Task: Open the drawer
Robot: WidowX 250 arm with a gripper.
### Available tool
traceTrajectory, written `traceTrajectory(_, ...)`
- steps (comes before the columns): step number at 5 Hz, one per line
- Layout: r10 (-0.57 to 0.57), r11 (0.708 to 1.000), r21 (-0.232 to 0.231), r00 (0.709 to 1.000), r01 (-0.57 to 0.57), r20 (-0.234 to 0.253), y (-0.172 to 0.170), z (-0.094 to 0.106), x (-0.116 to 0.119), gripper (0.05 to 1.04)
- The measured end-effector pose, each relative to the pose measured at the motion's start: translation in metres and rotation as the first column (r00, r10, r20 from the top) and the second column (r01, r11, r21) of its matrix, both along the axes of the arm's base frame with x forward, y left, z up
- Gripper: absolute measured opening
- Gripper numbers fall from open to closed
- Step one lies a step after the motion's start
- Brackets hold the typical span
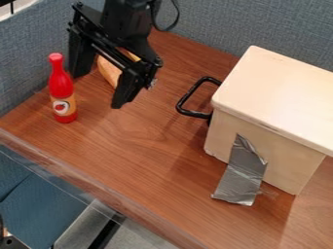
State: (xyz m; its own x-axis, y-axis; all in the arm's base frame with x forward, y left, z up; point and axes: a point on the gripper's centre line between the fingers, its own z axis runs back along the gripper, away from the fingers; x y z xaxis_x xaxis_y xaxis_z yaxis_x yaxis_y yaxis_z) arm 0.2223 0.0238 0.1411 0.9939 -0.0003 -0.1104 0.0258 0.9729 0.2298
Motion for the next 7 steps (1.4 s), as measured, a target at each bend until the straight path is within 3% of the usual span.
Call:
traceTrajectory(1,0.003,1.000,-0.005,1.000,-0.003,-0.022,-0.001,-0.006,-0.001,0.998)
traceTrajectory(2,0.009,0.999,-0.035,0.999,-0.010,-0.034,-0.003,-0.016,0.014,0.998)
traceTrajectory(3,0.020,0.999,-0.027,1.000,-0.020,-0.004,-0.001,-0.029,0.030,0.998)
traceTrajectory(4,0.029,0.999,-0.025,0.998,-0.028,0.060,0.008,-0.043,0.051,0.998)
traceTrajectory(5,0.069,0.997,-0.047,0.992,-0.065,0.103,0.015,-0.057,0.073,0.999)
traceTrajectory(7,0.110,0.990,-0.100,0.986,-0.098,0.129,0.009,-0.053,0.116,0.999)
